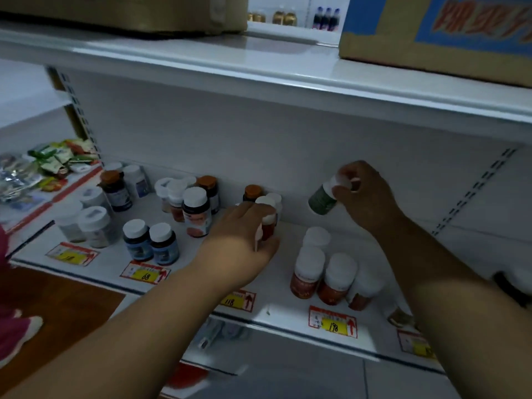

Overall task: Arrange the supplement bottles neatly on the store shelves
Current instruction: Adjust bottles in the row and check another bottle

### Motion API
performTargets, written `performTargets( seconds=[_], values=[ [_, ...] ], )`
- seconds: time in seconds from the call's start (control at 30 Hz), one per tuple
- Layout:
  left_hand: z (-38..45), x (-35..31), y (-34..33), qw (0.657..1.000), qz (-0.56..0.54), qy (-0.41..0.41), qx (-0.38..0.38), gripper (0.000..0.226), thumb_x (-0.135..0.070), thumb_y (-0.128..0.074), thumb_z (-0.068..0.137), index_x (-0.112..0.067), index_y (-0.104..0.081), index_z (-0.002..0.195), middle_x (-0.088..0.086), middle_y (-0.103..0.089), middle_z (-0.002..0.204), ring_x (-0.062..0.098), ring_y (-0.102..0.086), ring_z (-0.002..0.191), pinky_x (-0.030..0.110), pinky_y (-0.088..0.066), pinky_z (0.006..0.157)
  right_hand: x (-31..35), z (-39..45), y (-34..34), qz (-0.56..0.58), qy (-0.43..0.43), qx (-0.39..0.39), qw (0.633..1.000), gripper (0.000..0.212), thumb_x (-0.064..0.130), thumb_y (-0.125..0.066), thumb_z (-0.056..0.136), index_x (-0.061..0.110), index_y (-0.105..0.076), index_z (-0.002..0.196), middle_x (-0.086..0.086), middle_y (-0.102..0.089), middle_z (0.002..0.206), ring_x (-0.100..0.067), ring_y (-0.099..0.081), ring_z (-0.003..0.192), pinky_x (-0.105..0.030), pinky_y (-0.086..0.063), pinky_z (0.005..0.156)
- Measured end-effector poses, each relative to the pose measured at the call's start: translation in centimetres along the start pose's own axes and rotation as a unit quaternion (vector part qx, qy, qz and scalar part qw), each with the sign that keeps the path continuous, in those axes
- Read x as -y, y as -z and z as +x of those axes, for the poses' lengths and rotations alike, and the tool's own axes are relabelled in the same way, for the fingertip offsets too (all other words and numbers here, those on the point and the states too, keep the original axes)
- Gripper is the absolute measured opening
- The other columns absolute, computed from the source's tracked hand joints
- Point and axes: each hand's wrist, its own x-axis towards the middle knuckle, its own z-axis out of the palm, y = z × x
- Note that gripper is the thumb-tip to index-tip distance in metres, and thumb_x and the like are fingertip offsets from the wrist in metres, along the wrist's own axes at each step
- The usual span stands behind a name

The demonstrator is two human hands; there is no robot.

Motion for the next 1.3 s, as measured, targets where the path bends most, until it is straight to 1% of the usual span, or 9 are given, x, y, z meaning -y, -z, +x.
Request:
performTargets(
  seconds=[0.1,0.2,0.37,0.47,0.57,0.63,0.87,1.03,1.3],
  values=[
    [-0.2,0.1,0.8,0.993,-0.108,0.038,0.04,0.048,-0.049,-0.065,0.084,-0.027,-0.055,0.126,-0.006,-0.059,0.116,0.014,-0.054,0.105,0.028,-0.045,0.089,4.9,-4.7,1.1,0.161,-0.063,-0.043,0.984,0.004,0.035,-0.064,0.082,0.032,-0.062,0.084,0.009,-0.065,0.09,-0.013,-0.063,0.084,-0.039,-0.056,0.072],
    [-1.0,-1.1,0.8,0.958,-0.239,0.058,0.145,0.054,-0.074,-0.053,0.077,-0.036,-0.053,0.116,-0.021,-0.06,0.102,-0.005,-0.057,0.092,0.015,-0.045,0.074,9.0,-9.7,1.5,0.217,-0.098,-0.103,0.966,0.011,0.036,-0.063,0.075,0.026,-0.065,0.076,0.014,-0.065,0.073,-0.004,-0.06,0.067,-0.026,-0.049,0.061],
    [-4.3,-5.1,-1.6,0.858,-0.416,0.03,0.299,0.041,-0.06,-0.063,0.072,-0.027,-0.066,0.098,-0.001,-0.072,0.094,0.018,-0.067,0.091,0.04,-0.054,0.085,11.8,-17.8,3.8,0.225,-0.165,-0.165,0.946,0.025,0.038,-0.072,0.072,0.018,-0.06,0.078,0.006,-0.06,0.064,-0.01,-0.057,0.057,-0.026,-0.046,0.048],
    [-5.9,-7.6,-2.9,0.827,-0.444,0.004,0.344,0.035,-0.059,-0.061,0.074,-0.029,-0.068,0.091,-0.004,-0.071,0.086,0.01,-0.063,0.081,0.039,-0.05,0.081,11.9,-21.5,5.7,0.214,-0.188,-0.199,0.938,0.022,0.034,-0.072,0.078,0.016,-0.06,0.081,-0.002,-0.059,0.071,-0.015,-0.054,0.067,-0.032,-0.047,0.061],
    [-7.4,-9.8,-4.2,0.784,-0.484,0.017,0.388,0.031,-0.049,-0.054,0.085,-0.028,-0.071,0.101,-0.003,-0.073,0.099,0.013,-0.065,0.089,0.041,-0.05,0.087,11.4,-24.8,7.7,0.262,-0.205,-0.181,0.925,0.003,0.018,-0.061,0.093,0.017,-0.063,0.095,0.001,-0.065,0.081,-0.01,-0.061,0.074,-0.027,-0.051,0.066],
    [-8.5,-11.3,-5.0,0.772,-0.483,0.011,0.413,0.036,-0.048,-0.048,0.087,-0.026,-0.07,0.106,-0.001,-0.072,0.102,0.017,-0.065,0.094,0.042,-0.05,0.088,11.0,-26.9,9.3,0.27,-0.213,-0.182,0.921,0.011,0.01,-0.059,0.093,0.01,-0.063,0.104,0.0,-0.067,0.085,-0.01,-0.063,0.077,-0.024,-0.052,0.066],
    [-12.3,-20.5,-8.7,0.789,-0.456,-0.064,0.406,0.037,-0.056,-0.046,0.084,-0.031,-0.061,0.108,-0.023,-0.066,0.098,-0.006,-0.06,0.091,0.015,-0.046,0.08,7.4,-35.0,16.7,0.234,-0.236,-0.29,0.897,0.016,0.011,-0.065,0.09,0.012,-0.064,0.106,0.0,-0.066,0.083,-0.006,-0.063,0.076,-0.02,-0.052,0.065],
    [-16.4,-30.6,-13.5,0.811,-0.431,-0.099,0.382,0.056,-0.068,-0.042,0.078,-0.031,-0.056,0.118,-0.012,-0.063,0.111,0.004,-0.059,0.102,0.034,-0.05,0.09,3.0,-41.8,25.3,0.189,-0.253,-0.322,0.892,0.018,0.016,-0.066,0.089,0.015,-0.063,0.107,0.003,-0.07,0.086,-0.009,-0.067,0.08,-0.025,-0.055,0.069],
    [-19.2,-42.6,-20.2,0.833,-0.376,-0.149,0.377,0.06,-0.072,-0.042,0.078,-0.036,-0.05,0.125,-0.017,-0.056,0.119,0.002,-0.055,0.103,0.038,-0.051,0.089,-4.1,-47.7,36.0,0.181,-0.256,-0.315,0.896,0.015,0.014,-0.066,0.09,0.02,-0.065,0.103,0.002,-0.07,0.092,-0.022,-0.069,0.089,-0.04,-0.059,0.077]
  ],
)
